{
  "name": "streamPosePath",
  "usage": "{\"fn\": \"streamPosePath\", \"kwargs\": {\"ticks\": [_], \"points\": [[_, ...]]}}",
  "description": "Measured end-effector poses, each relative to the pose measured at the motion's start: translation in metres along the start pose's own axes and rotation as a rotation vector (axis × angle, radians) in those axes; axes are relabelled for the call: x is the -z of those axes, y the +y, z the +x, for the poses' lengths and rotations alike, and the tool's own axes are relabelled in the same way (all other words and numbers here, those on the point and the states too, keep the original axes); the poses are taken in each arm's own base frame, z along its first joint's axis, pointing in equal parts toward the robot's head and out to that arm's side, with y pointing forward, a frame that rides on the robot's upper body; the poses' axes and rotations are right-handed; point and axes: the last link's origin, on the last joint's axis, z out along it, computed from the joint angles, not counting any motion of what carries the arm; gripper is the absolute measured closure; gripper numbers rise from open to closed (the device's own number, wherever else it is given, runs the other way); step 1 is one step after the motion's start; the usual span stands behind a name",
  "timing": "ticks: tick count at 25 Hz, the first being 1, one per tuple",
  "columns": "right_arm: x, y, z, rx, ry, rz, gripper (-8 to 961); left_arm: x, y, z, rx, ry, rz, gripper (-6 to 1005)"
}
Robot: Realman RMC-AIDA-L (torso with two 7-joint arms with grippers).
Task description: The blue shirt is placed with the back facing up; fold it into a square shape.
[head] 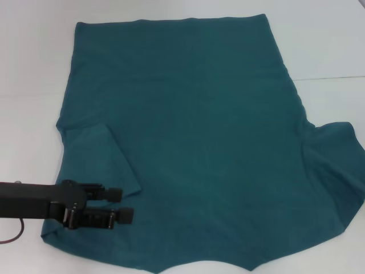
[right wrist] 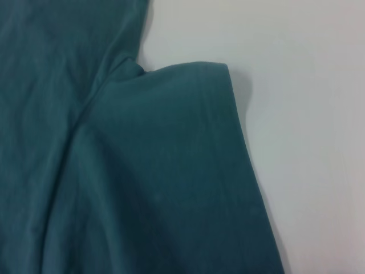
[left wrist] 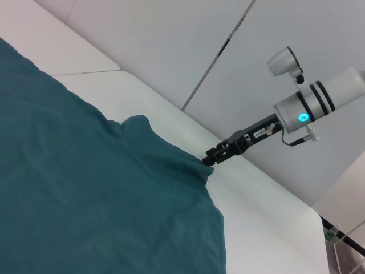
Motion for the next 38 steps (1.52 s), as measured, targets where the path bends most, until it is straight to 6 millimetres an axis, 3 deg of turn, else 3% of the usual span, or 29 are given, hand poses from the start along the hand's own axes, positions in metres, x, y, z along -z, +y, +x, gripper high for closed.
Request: {"fn": "streamPosePath", "kwargs": {"ticks": [9, 38], "points": [[-0.007, -0.001, 0.004, -0.005, 0.002, 0.004, 277, -0.002, 0.000, 0.000, 0.004, 0.000, -0.006, 203], [-0.014, 0.004, 0.003, 0.016, 0.021, -0.013, 277, -0.004, -0.001, -0.001, 0.011, 0.001, -0.004, 202]]}}
